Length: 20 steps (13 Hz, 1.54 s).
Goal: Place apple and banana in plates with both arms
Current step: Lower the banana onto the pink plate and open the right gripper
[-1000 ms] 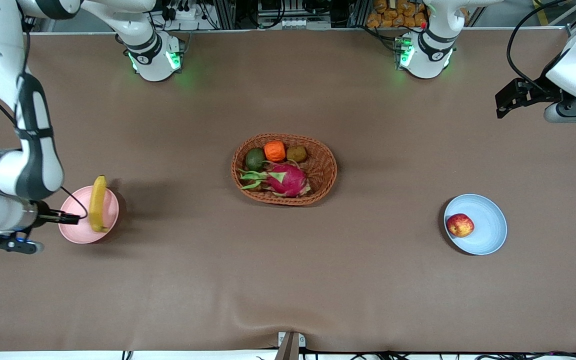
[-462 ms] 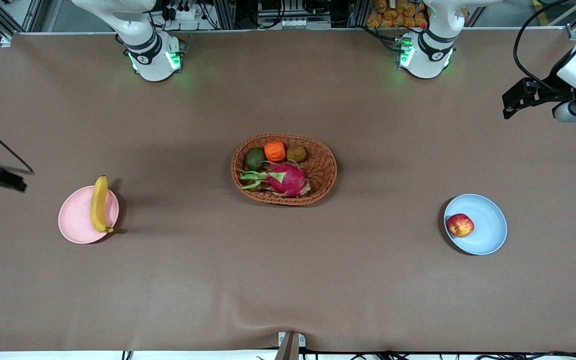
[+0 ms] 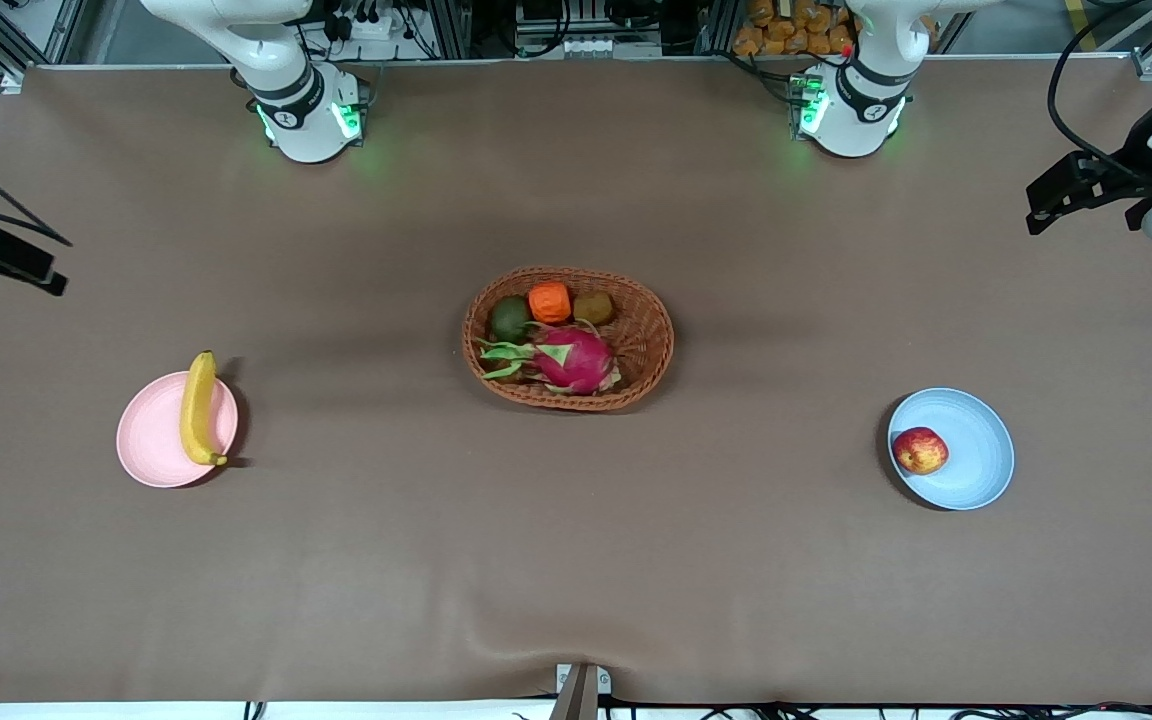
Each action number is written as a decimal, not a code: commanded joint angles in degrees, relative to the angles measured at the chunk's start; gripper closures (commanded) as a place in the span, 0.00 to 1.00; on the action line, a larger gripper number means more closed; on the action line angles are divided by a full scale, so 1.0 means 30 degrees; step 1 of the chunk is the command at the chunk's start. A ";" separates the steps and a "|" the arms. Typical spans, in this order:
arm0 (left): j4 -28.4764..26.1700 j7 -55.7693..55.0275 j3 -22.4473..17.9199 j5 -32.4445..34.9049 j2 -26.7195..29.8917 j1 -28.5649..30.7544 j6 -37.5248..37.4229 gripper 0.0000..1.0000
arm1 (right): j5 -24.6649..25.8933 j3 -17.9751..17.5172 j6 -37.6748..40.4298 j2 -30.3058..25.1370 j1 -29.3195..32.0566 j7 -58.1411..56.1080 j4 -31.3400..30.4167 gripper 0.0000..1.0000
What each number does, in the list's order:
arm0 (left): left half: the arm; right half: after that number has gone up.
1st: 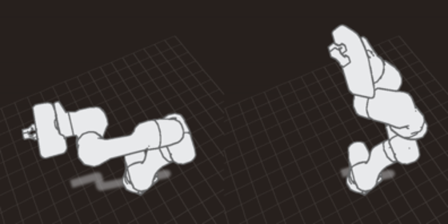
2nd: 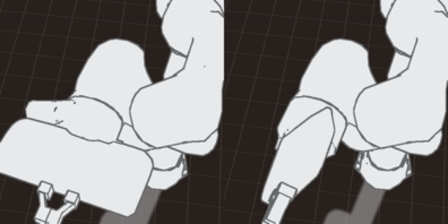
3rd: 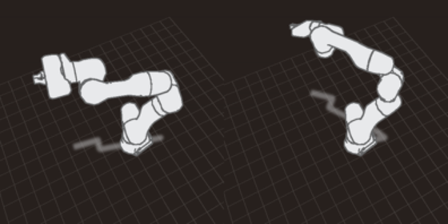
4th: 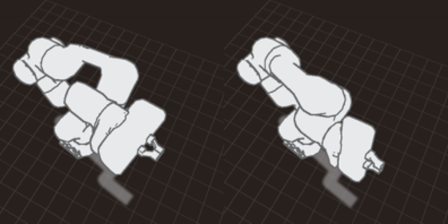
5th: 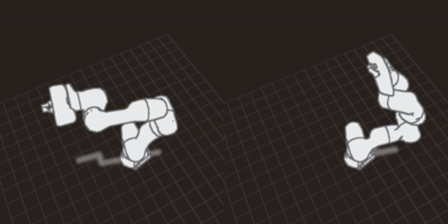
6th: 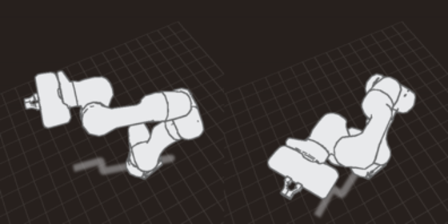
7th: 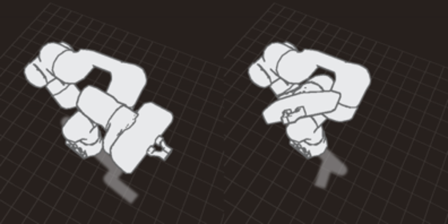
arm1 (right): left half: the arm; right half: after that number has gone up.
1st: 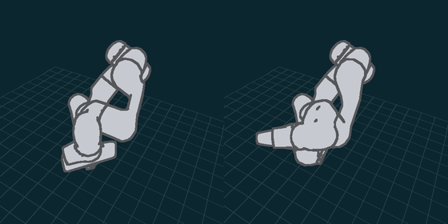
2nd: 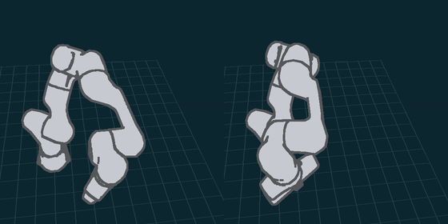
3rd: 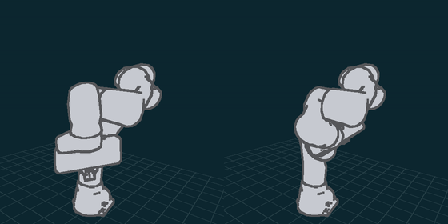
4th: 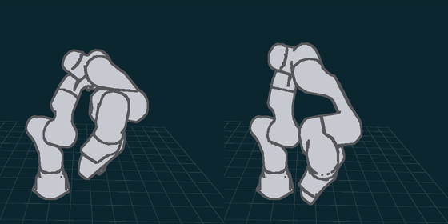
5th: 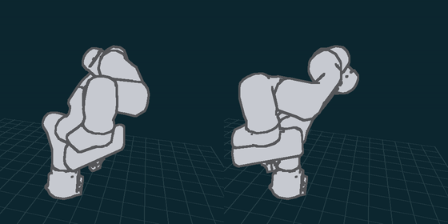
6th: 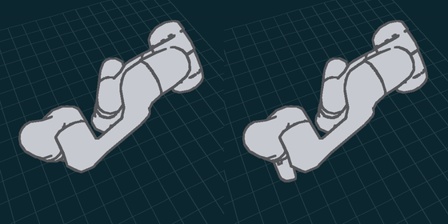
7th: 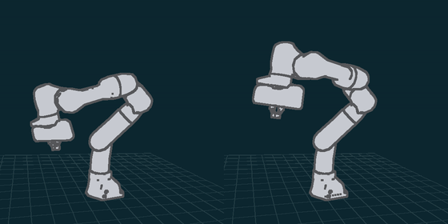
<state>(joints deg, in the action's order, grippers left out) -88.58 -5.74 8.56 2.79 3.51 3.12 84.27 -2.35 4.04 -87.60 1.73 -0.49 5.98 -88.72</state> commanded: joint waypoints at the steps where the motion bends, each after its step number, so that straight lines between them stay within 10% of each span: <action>1: 0.0406 0.0214 0.0048 -0.0255 0.0000 0.0163 -0.0490 0.00 | -0.0212 -0.1371 0.0487 -0.0662 0.1008 0.1171 -0.0689 0.00; 20: 0.0611 0.0273 0.0048 -0.0400 -0.0117 0.0251 -0.0842 0.00 | 0.0638 -0.1345 0.0370 -0.1279 0.1423 -0.0617 -0.0808 0.00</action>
<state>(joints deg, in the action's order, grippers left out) -88.24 -5.74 8.55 2.78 3.51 3.31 83.02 -1.13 0.86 -86.27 -0.46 2.94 4.95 -89.55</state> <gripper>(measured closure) 0.000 0.000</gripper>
